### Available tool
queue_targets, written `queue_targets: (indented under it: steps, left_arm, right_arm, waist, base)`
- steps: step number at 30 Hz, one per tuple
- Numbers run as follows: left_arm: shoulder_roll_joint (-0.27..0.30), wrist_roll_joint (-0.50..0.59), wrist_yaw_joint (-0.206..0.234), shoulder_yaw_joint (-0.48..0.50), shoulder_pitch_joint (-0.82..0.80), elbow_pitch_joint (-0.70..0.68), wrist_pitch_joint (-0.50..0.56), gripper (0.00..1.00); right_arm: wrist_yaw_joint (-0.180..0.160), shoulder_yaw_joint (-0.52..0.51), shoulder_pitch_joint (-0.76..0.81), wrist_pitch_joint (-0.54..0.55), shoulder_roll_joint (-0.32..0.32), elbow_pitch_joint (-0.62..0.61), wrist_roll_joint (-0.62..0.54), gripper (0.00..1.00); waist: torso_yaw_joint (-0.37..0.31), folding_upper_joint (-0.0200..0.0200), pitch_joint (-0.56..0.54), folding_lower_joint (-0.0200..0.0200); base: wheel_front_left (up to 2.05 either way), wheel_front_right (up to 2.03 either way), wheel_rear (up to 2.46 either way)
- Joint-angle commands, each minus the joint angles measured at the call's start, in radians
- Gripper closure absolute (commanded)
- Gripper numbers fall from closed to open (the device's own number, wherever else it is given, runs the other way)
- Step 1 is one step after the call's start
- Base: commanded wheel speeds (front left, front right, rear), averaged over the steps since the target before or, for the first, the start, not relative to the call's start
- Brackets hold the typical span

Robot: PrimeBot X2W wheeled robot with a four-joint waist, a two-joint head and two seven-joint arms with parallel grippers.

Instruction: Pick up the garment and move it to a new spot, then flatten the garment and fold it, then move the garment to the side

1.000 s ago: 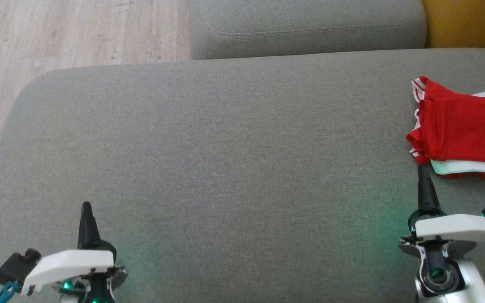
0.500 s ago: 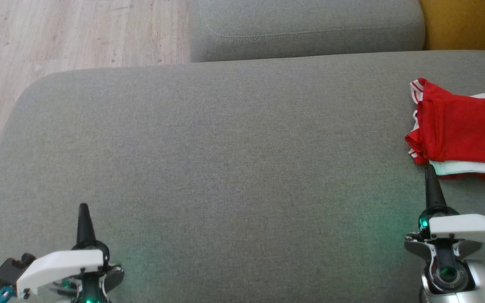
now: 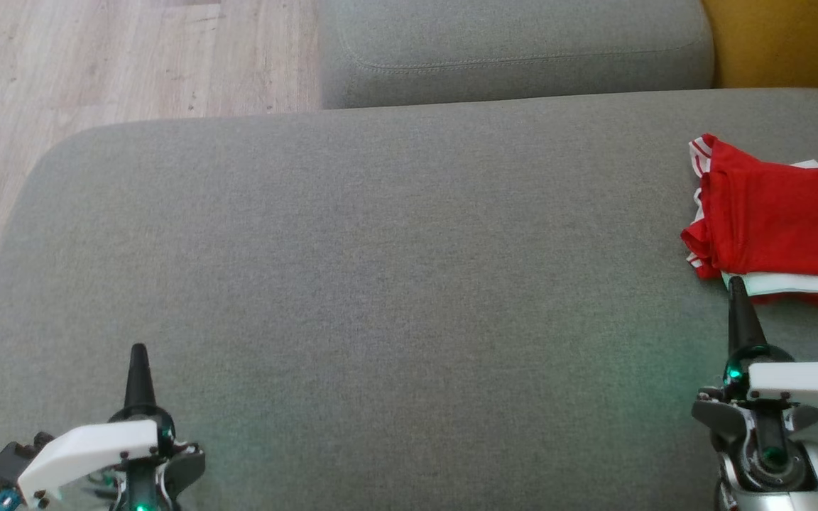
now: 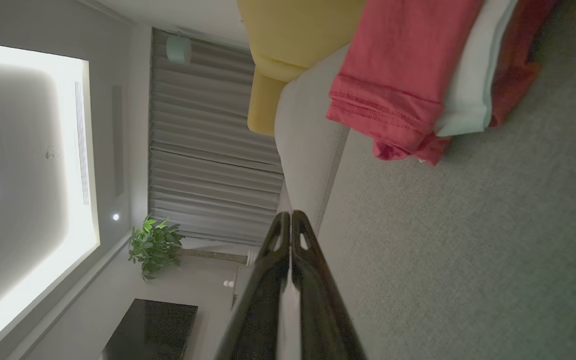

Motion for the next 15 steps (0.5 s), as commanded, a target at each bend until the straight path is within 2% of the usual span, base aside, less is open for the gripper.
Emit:
queue_targets:
  steps: [1, 15]
  left_arm:
    - [0.006, -0.022, -0.009, 0.041, -0.045, -0.034, 0.009, 1.0]
    - [0.007, -0.156, -0.02, 0.065, -0.046, -0.04, 0.05, 1.0]
  right_arm:
    - [-0.001, 0.01, -0.009, 0.011, -0.018, -0.04, 0.029, 1.0]
    - [-0.001, -0.017, -0.002, 0.053, -0.017, -0.055, 0.18, 1.0]
  waist:
    - [0.0, 0.0, -0.001, 0.0]
    - [-0.002, 0.0, -0.009, 0.0]
  base:
    - [0.0, 0.0, 0.0]
    - [0.0, 0.0, 0.0]
